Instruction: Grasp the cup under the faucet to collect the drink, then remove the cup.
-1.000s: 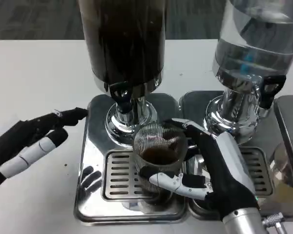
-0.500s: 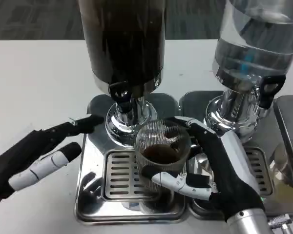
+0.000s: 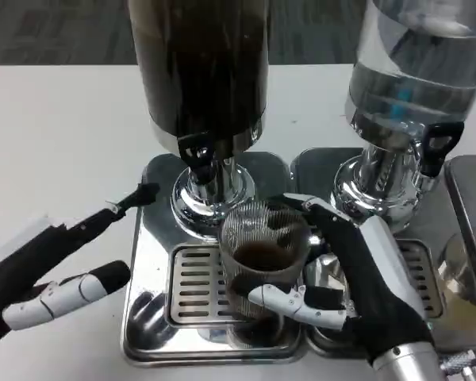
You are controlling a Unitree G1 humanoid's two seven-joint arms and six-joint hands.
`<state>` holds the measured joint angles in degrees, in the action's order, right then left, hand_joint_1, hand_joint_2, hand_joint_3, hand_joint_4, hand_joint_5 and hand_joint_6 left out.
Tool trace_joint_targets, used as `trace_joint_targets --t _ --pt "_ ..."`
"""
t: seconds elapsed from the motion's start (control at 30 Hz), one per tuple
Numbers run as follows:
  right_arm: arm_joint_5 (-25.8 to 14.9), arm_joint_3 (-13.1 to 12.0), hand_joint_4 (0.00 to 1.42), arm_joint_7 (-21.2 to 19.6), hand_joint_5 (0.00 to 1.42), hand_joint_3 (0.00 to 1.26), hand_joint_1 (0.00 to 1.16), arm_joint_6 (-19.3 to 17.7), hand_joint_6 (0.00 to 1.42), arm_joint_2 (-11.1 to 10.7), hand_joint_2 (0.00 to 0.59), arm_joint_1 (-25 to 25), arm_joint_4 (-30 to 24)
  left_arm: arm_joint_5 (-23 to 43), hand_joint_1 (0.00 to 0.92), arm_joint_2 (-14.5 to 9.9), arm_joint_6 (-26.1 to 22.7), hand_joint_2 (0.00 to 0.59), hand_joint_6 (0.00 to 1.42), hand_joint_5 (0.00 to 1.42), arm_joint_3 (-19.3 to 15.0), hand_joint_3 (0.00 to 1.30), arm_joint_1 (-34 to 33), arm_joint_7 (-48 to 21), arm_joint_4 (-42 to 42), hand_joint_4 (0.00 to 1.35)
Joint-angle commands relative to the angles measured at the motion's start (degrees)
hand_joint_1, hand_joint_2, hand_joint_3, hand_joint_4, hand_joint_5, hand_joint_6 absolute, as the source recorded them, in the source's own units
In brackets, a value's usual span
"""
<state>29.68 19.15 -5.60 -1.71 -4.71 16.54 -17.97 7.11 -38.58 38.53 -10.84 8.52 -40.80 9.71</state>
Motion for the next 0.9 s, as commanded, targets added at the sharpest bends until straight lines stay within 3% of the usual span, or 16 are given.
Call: trace_joint_targets --t 0.03,0.47,0.9 --pt "-1.1 -0.7 0.49 0.0 0.57 0.48 0.76 -0.3 0.60 0.5 0.251 0.2 -2.8 -2.3 0.000 -2.4 2.8 0.117 0.03 0.00 -1.0 0.03 1.1 0.5 -0.7 0.00" --pt "-1.6 -1.3 0.49 2.4 0.58 0.49 0.76 0.5 0.60 0.0 0.251 2.5 -7.9 -12.2 0.000 -5.8 12.2 0.111 0.00 0.00 -3.7 0.00 3.2 6.4 0.8 0.00" --pt "-2.9 -2.2 0.49 5.4 0.58 0.49 0.76 0.3 0.60 -2.2 0.251 8.1 -13.6 -9.6 0.000 -5.4 20.0 0.092 0.00 0.00 -2.4 0.00 8.0 8.9 0.8 0.00"
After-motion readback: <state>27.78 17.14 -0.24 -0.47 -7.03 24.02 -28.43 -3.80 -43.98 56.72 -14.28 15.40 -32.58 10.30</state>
